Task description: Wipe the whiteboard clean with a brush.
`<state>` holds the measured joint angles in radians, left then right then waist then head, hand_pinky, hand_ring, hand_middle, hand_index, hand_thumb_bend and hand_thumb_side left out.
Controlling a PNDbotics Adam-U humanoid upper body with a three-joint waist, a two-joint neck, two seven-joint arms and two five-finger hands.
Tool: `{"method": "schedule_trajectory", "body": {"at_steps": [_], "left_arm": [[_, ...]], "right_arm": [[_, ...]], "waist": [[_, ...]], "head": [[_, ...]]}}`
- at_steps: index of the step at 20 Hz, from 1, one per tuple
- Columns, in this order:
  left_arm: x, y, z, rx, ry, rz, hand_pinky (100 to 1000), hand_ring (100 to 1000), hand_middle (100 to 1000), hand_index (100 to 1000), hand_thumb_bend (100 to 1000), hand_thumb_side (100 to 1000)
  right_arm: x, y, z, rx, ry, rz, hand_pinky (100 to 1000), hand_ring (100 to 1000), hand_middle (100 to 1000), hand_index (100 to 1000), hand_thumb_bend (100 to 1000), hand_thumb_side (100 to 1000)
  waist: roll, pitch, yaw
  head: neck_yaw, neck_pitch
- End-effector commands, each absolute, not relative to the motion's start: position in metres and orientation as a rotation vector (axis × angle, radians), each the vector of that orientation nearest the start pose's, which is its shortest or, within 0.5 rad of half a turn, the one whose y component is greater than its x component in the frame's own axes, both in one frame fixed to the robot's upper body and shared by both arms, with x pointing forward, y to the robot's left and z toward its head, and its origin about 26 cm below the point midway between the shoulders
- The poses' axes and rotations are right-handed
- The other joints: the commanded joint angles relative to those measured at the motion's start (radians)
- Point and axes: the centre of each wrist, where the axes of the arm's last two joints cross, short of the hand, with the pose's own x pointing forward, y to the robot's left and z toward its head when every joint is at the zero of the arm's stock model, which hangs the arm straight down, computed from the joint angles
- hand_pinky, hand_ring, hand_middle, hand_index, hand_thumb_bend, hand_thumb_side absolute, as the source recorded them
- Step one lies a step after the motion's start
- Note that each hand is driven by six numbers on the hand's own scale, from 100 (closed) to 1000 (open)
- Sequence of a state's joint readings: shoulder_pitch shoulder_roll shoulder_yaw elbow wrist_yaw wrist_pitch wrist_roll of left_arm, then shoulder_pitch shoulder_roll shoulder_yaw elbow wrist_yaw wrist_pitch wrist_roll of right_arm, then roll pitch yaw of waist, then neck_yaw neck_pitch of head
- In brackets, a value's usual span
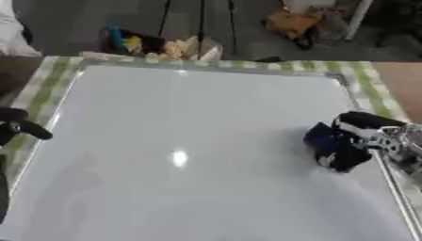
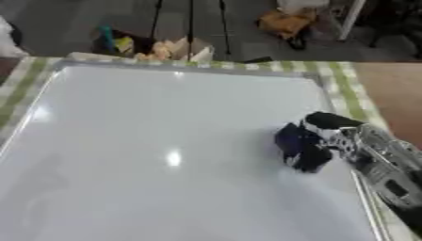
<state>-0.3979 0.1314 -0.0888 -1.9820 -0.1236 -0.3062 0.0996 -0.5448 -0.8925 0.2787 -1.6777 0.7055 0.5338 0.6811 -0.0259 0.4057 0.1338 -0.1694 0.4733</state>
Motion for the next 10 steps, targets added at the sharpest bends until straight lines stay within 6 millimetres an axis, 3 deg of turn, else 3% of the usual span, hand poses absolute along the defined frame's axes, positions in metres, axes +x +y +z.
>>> {"method": "schedule_trajectory", "body": {"at_steps": [1, 10], "left_arm": [[0.3049, 0.1939, 0.2144, -0.004, 3.549, 0.353, 457, 907, 797, 621, 100, 973], [0.3049, 0.1938, 0.2144, -0.002, 3.549, 0.356, 457, 907, 798, 622, 100, 972]], "right_arm": [[0.3489, -0.3202, 0.2461, -0.887, -0.791, 1.136, 649, 757, 550, 226, 100, 347], [0.3453, -0.3172, 0.247, -0.875, -0.813, 1.139, 684, 750, 550, 224, 100, 349]], "waist": [[0.004, -0.017, -0.004], [0.007, -0.018, -0.005]], "head": [[0.0, -0.011], [0.0, -0.012]]}}
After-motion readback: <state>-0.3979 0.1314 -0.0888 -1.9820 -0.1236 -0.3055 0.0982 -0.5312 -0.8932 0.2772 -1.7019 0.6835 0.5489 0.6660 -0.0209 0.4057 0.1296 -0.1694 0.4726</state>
